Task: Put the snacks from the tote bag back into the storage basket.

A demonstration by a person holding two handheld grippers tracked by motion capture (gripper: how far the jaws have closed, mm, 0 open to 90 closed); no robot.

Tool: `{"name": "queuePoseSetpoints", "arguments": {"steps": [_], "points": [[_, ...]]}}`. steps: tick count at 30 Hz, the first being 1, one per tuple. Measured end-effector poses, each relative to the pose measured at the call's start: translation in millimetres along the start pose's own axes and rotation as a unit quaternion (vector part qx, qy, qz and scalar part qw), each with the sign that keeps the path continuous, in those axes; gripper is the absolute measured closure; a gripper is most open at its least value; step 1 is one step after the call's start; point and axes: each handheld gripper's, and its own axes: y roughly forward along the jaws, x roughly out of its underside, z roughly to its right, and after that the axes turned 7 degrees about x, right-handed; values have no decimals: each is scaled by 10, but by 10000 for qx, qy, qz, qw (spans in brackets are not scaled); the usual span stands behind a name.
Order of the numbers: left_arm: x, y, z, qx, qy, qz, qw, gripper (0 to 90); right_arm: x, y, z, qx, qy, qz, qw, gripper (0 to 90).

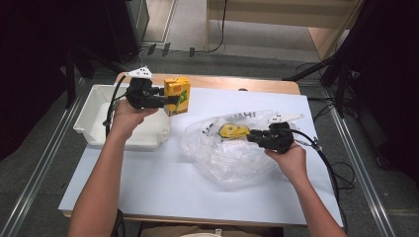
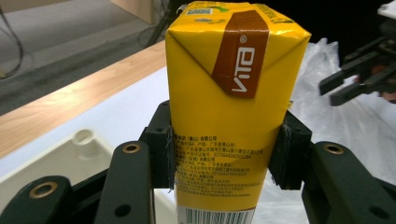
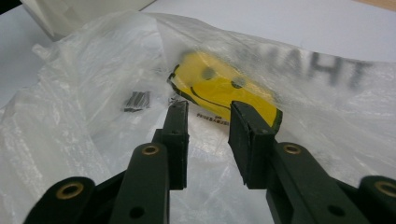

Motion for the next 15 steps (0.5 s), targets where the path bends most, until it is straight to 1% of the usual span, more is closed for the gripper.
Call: {"name": "queuePoseSetpoints", "arguments": {"steps": [2,4,8,12,15], "points": [[20,-48,-28,-104,-34,-2,9999,528,6,-16,-20,-15,-59,26,10000,657],[36,-79,-44,-151,-44,-14,9999,528,15,-24,-27,-24,-93,40,9999,647],[71,-137,-83,-234,-90,-12,9997,528,36,-15,-41,-40,-94,-1,9999,619],[113,-210,-142,-308,-190,29,9993,528,36,-4,-46,-57,-66,19,10000,588],[150,-257,-188,-380,-224,25,9990,528,31,-3,-36,-64,-21,27,10000,587]]}}
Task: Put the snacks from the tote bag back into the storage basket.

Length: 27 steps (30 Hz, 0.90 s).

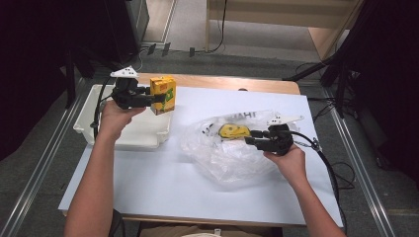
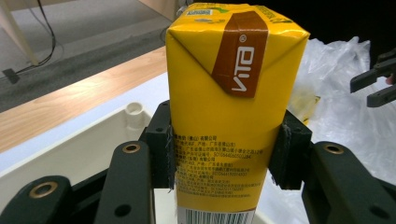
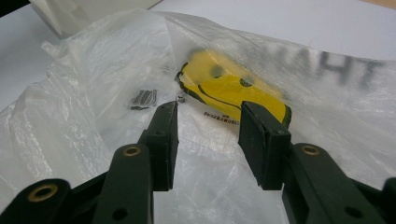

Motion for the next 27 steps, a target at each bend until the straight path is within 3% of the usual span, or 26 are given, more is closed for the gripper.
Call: {"name": "queuePoseSetpoints", "arguments": {"steps": [10,23,27], "points": [[137,-101,-212,-159,-216,44,9996,528,12,35,15,-26,-49,-37,10000,563],[291,-107,-450,-459,-429,-37,9980,528,32,65,34,-121,-85,-46,9999,532],[323,-87,-494,-458,-451,-7,9979,527,41,56,42,-120,-57,-61,9999,530]]}}
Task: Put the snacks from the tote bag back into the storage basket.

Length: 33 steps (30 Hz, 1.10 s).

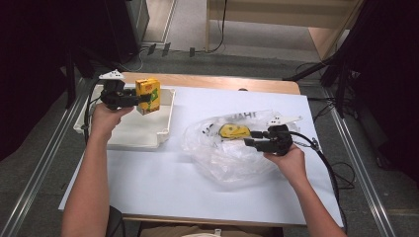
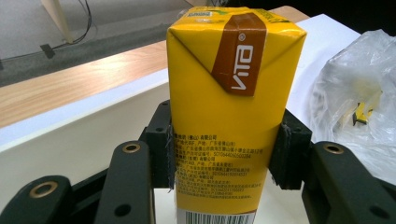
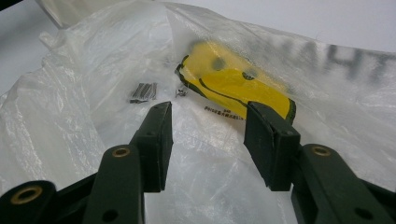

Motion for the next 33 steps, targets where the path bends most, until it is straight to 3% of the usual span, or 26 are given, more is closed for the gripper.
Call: {"name": "queuePoseSetpoints", "arguments": {"steps": [5,8,21,33], "points": [[56,101,-70,-126,-108,-79,9998,528,15,-16,-2,5,18,31,10000,530],[85,172,-95,-78,-118,-129,9998,528,29,-20,-6,18,31,5,10000,527],[177,475,-83,44,156,-332,9993,527,64,-48,13,86,56,5,9999,524],[281,487,-60,-19,233,-367,9991,525,71,-26,13,92,13,-75,9999,524]]}}
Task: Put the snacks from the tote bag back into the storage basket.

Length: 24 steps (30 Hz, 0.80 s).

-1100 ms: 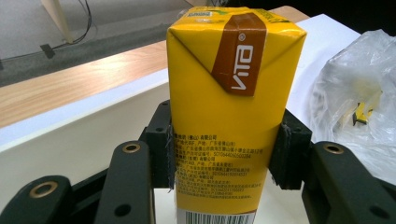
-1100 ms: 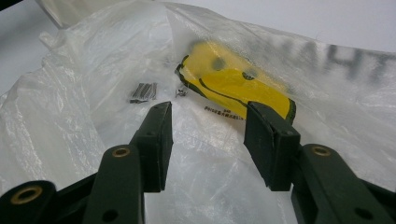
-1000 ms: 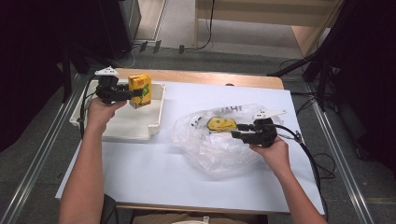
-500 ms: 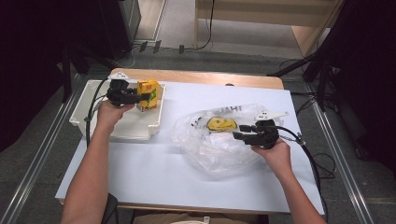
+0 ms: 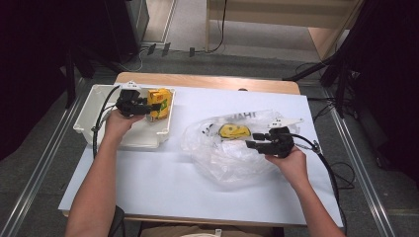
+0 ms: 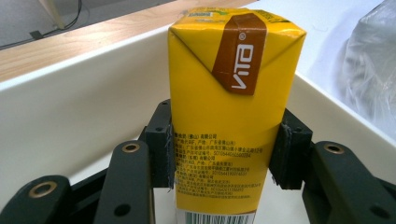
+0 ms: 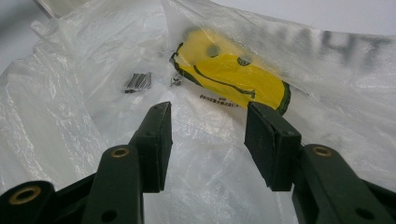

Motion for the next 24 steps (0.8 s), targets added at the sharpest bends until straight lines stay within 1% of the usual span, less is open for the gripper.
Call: {"name": "queuePoseSetpoints", "arguments": {"steps": [2,7,8,11,14,17,22,24], "points": [[19,-17,4,15,-28,-73,10000,524,0,-2,-1,0,0,-7,10000,524],[71,-42,26,-25,-125,-116,9999,523,6,10,-3,-12,-30,-46,10000,524],[76,-48,32,-29,-125,-157,9998,524,6,12,-2,5,-46,-47,10000,524],[93,-53,52,-65,-80,-206,9997,523,4,12,-1,-2,-27,-43,10000,524],[105,-62,74,-85,-51,-311,9995,522,0,4,3,-3,-11,-21,10000,524],[138,-68,99,-127,-27,-340,9993,521,-2,-1,10,10,-18,-19,10000,524],[181,-83,143,-188,63,-500,9986,518,-1,-5,7,23,-28,-31,10000,524],[187,-90,153,-217,44,-502,9985,517,-1,-10,8,28,-34,-5,10000,524]]}}
